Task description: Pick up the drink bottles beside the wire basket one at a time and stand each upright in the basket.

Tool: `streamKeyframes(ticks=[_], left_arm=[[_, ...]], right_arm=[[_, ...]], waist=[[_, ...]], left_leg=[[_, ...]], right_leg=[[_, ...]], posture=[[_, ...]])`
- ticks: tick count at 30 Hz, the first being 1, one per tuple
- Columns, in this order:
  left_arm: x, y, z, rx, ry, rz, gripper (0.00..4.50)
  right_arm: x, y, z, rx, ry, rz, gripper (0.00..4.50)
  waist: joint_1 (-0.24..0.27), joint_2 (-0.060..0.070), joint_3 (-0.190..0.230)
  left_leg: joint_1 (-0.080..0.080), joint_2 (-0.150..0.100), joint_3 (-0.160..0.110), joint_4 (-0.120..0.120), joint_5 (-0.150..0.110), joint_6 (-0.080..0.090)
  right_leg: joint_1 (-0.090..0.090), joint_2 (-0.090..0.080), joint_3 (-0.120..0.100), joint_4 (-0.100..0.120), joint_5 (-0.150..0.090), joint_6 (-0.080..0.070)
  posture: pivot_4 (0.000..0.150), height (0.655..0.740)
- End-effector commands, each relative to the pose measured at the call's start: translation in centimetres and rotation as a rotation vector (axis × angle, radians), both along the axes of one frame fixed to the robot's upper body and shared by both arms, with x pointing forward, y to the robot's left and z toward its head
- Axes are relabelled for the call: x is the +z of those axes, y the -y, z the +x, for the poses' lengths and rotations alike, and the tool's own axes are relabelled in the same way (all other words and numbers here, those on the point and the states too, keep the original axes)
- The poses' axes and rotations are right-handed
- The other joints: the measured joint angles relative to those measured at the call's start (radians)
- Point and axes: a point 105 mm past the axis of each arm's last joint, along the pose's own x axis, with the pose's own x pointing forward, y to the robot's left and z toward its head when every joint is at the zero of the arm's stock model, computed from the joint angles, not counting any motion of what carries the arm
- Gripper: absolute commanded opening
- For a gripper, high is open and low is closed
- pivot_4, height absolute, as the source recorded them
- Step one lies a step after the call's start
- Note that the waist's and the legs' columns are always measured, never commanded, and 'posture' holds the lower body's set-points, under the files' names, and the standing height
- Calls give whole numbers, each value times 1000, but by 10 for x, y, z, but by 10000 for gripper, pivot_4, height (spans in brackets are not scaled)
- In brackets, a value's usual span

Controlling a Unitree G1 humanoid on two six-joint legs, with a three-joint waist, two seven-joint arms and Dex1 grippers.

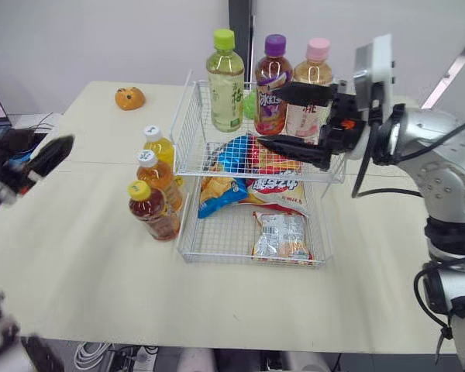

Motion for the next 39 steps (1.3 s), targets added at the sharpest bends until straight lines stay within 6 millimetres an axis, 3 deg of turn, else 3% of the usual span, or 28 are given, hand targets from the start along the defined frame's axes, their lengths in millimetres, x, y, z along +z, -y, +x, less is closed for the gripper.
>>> streamKeyframes(ticks=[1,6,11,15,23,29,35,39], left_arm=[[-4,17,-50,31,19,41,44851],[-27,29,-92,116,-65,-13,44851],[-34,42,-103,105,-104,-43,44851],[-31,62,-85,22,-89,-41,44851],[-42,106,-19,-140,-59,37,44851],[-52,116,13,-161,-30,73,44851],[-57,122,28,-176,-8,78,44851],[-63,122,29,-168,-17,77,35835]], right_arm=[[8,-6,-5,79,46,-3,45000],[7,-13,-2,133,43,-9,45000],[6,-16,2,156,48,-15,45000],[7,-14,1,147,50,-19,45000],[7,0,-10,69,42,-47,45000],[12,10,-14,-10,49,-40,45000],[14,16,-17,-57,49,-42,45000],[13,17,-17,-72,47,-42,45000]], waist=[[0,-2,-1],[4,-4,-2],[0,-3,-2],[1,-3,-3],[2,-2,-2],[-2,-1,-2],[-4,-1,-2],[-4,-1,-2]], left_leg=[[0,0,-1,0,0,0],[6,0,-6,1,-1,1],[14,0,-7,0,-3,5],[14,0,-7,0,-3,5],[13,-1,-6,-1,-3,5],[15,-1,-4,-10,-2,4],[15,0,-3,-14,-2,4],[14,0,-2,-14,-2,4]], right_leg=[[0,0,0,0,0,0],[8,0,-3,1,0,0],[15,1,-3,1,0,0],[15,1,-3,1,0,0],[15,1,-2,-1,0,-1],[14,2,-1,-5,0,-1],[13,3,0,-9,1,-1],[13,3,0,-11,1,-1]], posture=[[1500,7400],[1500,7400],[1500,7400],[1500,7400],[1500,7400],[1500,7400],[1500,7400],[1500,7400]])
